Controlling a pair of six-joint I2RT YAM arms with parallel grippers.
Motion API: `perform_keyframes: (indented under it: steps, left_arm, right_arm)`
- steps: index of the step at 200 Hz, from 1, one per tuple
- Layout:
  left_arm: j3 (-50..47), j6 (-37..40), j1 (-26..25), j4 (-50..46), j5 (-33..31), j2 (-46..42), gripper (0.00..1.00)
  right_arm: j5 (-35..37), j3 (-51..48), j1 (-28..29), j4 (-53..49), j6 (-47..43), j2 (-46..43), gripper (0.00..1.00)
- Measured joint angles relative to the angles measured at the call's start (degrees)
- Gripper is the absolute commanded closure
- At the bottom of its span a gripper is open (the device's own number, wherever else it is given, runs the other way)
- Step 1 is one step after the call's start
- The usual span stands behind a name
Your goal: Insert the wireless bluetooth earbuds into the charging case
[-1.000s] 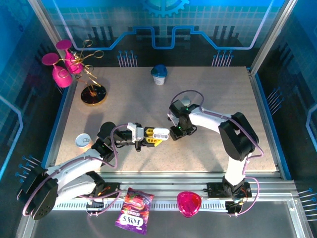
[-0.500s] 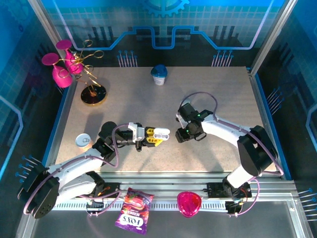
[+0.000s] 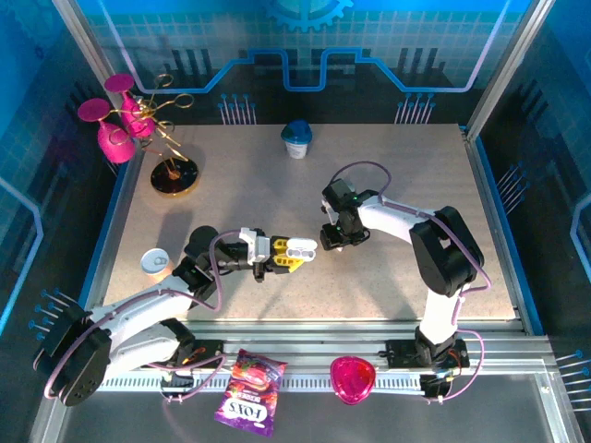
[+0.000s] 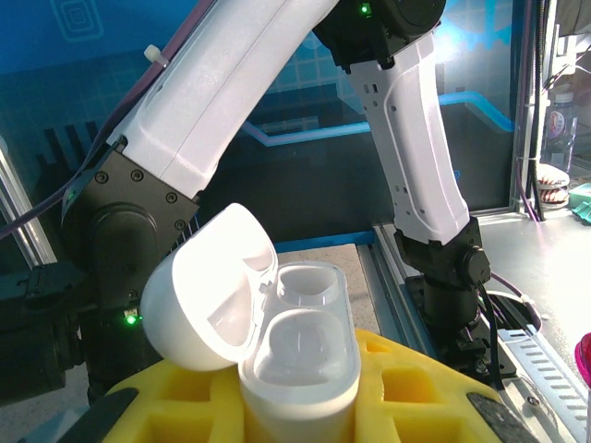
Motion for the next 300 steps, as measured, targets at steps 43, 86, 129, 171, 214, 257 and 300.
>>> perform_keyframes:
  steps: [43, 86, 129, 171, 214, 257, 300]
  left_arm:
    - [0.0, 0.0, 0.0, 0.0, 0.0, 0.0, 0.86]
    - [0.0, 0.0, 0.0, 0.0, 0.0, 0.0, 0.86]
    - [0.0, 0.0, 0.0, 0.1, 0.0, 0.2, 0.86]
    - [0.0, 0.0, 0.0, 0.1, 0.0, 0.7, 0.86]
    - [0.0, 0.0, 0.0, 0.1, 0.0, 0.7, 0.86]
    - [0.0, 0.3, 0.0, 0.0, -0.1, 0.7, 0.86]
    - [0.0, 0.4, 0.0, 0.0, -0.1, 1.0, 0.86]
  right_arm:
    - [-1.5, -3.0, 0.0, 0.6, -0.8, -1.4, 0.52]
    - [-3.6, -8.7, 0.8, -1.5, -0.8, -8.4, 0.52]
    - [-3.7, -11.1, 1.6, -2.4, -0.3, -14.1, 0.58]
    - [-1.8, -11.2, 1.3, -1.0, 0.0, -15.1, 0.49]
    - [-2.3, -11.0, -3.2, 1.8, -0.9, -10.8, 0.51]
    - [-5.3, -11.0, -3.7, 2.9, -1.5, -7.5, 0.62]
    - [-6.0, -10.9, -3.4, 3.3, -1.5, -6.4, 0.72]
